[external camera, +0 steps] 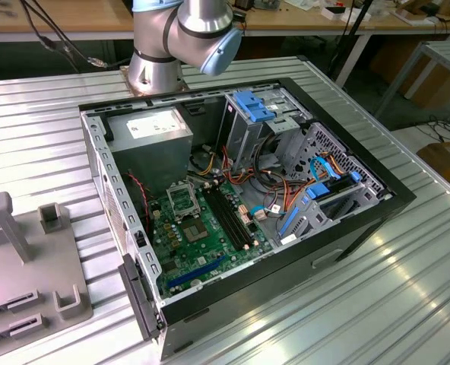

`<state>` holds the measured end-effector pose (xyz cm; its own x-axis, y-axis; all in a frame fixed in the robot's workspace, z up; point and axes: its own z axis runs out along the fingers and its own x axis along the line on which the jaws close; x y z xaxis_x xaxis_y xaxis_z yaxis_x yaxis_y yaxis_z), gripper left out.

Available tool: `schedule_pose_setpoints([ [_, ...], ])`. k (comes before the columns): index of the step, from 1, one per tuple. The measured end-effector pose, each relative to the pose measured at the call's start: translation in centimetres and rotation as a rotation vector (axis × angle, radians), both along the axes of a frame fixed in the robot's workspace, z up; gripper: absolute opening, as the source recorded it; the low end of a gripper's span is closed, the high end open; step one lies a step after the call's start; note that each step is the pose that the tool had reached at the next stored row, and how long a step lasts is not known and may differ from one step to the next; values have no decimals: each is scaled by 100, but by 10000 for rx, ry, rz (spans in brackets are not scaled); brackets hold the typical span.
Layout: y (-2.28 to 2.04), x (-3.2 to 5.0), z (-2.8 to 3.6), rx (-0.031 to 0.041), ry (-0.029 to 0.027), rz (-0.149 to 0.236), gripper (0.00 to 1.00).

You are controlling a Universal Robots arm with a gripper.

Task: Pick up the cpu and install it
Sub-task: 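Pick up the cpu and move it towards the insertion slot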

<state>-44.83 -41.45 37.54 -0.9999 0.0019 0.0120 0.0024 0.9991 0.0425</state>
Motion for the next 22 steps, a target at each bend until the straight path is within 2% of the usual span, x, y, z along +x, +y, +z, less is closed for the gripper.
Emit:
schedule_pose_setpoints([
  [11,0,-1,0,0,0,0,11],
  [13,0,-1,0,0,0,1,23],
  [14,0,-1,0,0,0,0,23],
  [15,0,-1,0,0,0,0,30],
  [22,0,-2,0,0,-1,0,30],
])
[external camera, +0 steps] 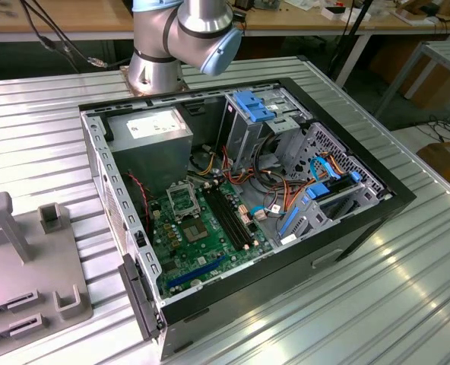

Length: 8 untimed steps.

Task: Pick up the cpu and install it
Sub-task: 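Pick up the cpu and move it towards the insertion slot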

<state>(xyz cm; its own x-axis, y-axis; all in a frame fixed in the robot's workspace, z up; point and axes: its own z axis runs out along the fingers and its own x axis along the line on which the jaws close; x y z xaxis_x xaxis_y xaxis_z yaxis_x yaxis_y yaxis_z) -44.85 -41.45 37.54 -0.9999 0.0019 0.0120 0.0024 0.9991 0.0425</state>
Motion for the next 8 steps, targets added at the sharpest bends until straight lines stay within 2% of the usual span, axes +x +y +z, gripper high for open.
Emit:
schedule_pose_setpoints([
  [8,0,-1,0,0,0,1,30],
])
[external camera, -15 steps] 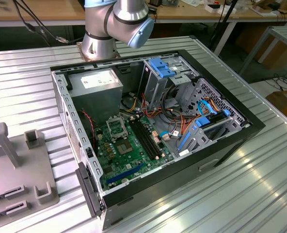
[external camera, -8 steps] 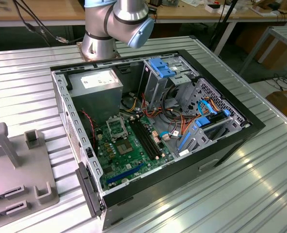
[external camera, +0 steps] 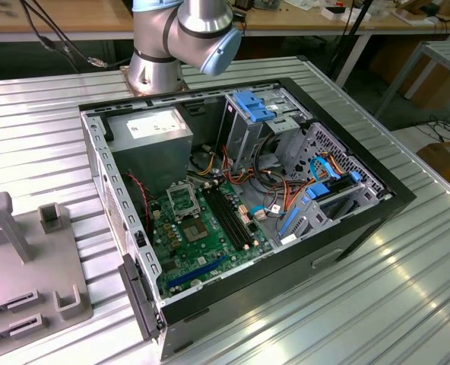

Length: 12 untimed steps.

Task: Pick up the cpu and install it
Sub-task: 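Pick up the cpu and move it towards the insertion slot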

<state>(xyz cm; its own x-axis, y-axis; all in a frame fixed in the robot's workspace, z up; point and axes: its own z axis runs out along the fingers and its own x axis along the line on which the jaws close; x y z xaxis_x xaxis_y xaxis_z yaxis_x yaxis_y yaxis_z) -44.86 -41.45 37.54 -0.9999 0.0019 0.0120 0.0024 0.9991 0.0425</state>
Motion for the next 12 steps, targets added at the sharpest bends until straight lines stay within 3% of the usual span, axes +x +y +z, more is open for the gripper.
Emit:
schedule_pose_setpoints([
  [3,0,0,0,1,0,0,31],
  [6,0,-1,0,1,0,0,44],
  [12,2,-2,-4,1,0,12,51],
])
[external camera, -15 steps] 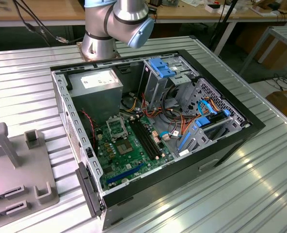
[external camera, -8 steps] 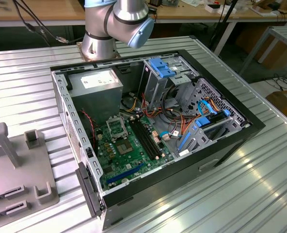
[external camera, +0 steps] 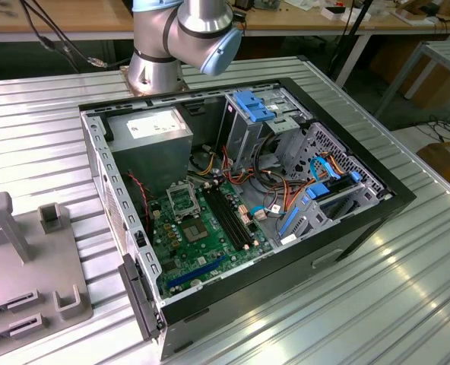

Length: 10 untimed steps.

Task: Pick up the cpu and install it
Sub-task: 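Pick up the cpu and move it towards the insertion slot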

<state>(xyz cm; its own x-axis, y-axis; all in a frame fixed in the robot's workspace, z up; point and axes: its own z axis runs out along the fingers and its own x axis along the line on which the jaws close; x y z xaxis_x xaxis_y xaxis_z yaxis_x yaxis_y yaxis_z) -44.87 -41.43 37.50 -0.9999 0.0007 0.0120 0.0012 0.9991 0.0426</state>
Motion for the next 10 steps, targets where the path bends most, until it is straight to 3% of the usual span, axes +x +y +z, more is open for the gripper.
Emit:
schedule_pose_setpoints([
  [10,0,-26,-28,-2,25,378,51],
])
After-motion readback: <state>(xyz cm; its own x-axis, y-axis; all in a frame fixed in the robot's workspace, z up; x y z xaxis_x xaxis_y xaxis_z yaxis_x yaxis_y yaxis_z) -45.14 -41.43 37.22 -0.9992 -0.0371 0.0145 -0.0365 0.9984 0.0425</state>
